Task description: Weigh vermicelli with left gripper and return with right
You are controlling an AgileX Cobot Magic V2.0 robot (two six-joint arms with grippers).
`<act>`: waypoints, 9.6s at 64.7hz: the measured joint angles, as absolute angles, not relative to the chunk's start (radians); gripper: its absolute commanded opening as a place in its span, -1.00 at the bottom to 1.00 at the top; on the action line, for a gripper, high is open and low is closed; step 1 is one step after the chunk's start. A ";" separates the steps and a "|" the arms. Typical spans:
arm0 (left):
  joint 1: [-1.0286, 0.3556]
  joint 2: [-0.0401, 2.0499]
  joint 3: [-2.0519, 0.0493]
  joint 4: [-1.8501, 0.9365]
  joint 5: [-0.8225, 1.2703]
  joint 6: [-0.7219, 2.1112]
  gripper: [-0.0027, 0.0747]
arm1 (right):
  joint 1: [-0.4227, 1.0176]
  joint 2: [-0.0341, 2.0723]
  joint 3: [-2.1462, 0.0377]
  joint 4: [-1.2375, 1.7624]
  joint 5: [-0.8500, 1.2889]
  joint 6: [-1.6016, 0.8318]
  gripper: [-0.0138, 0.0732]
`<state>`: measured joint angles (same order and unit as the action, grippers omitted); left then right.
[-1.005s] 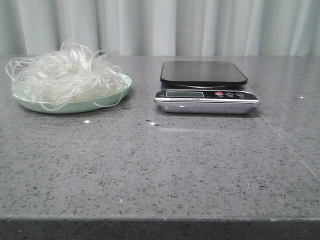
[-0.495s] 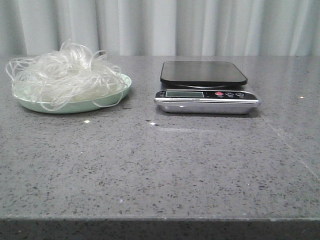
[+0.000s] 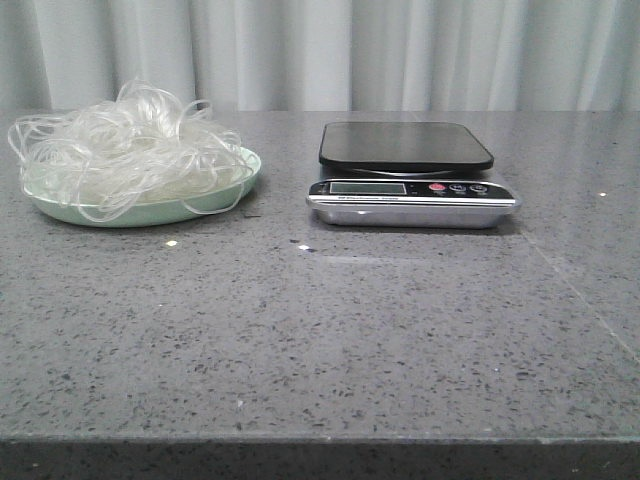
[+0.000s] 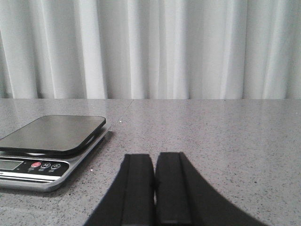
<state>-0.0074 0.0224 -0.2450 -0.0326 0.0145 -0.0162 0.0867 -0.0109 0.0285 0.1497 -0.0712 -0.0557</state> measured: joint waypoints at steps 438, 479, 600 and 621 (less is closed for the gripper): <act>-0.648 1.055 -1.403 0.000 0.932 0.108 -0.41 | 0.087 -0.011 0.029 0.150 -0.071 -0.056 -0.30; -0.648 0.309 -0.621 -0.053 0.656 0.108 -0.60 | 0.087 -0.011 0.029 0.150 -0.071 -0.056 -0.30; -0.648 0.121 -0.493 -0.051 0.572 0.108 -0.60 | 0.248 0.871 -0.903 0.168 0.491 -0.090 0.60; -0.648 0.121 -0.493 -0.051 0.572 0.108 -0.60 | 0.365 1.288 -1.304 0.168 0.708 -0.093 0.60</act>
<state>-0.6484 0.1207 -0.4935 -0.0509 0.5721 0.1076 0.3647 1.2884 -1.3045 0.1682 0.7082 -0.0930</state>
